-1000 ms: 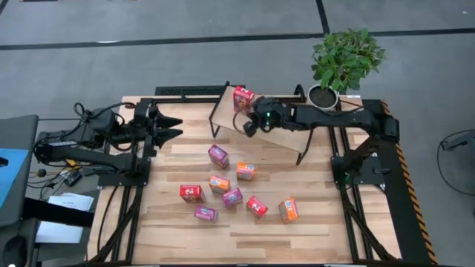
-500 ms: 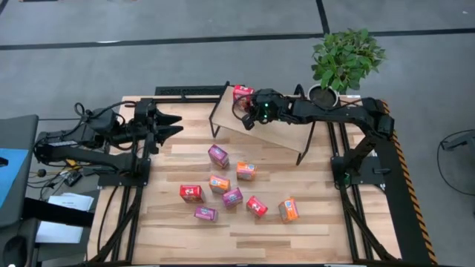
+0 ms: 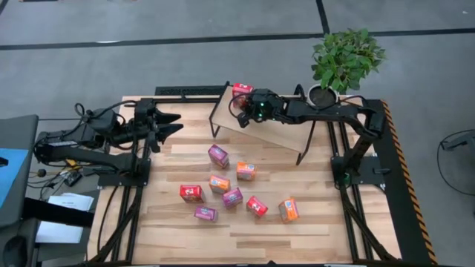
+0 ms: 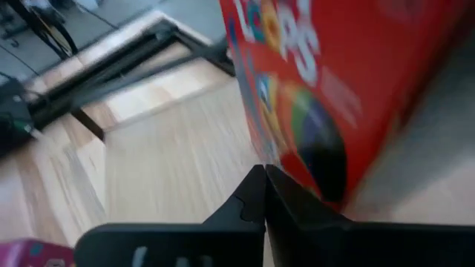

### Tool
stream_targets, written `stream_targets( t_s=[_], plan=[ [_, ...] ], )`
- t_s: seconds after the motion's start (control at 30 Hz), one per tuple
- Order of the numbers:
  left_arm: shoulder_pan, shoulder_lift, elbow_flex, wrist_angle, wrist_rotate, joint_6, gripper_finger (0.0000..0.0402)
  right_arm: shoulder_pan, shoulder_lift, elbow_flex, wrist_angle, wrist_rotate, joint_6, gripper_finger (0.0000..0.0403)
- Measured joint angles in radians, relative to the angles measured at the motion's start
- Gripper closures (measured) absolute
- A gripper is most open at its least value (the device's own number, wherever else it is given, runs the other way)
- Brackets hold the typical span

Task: Stack cereal on shelf
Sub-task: Put the top right red cereal box on the shelf

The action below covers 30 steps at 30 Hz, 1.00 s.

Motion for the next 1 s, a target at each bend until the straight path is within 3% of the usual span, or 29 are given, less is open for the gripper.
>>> stream_targets(
  t_s=[0.37,0.7,1.0],
  plan=[
    [0.000,0.000,0.000,-0.019,-0.001,0.000,0.0158,-0.023,0.007,0.000,0.058,0.018,0.010,0.0371],
    [0.000,0.000,0.000,-0.043,-0.002,0.001,0.0158,-0.038,0.007,0.000,0.073,0.018,0.007,0.0386],
    [0.000,0.000,0.000,-0.059,-0.029,0.001,0.0158,-0.046,-0.001,0.000,0.097,0.007,0.007,0.0362]
  ],
)
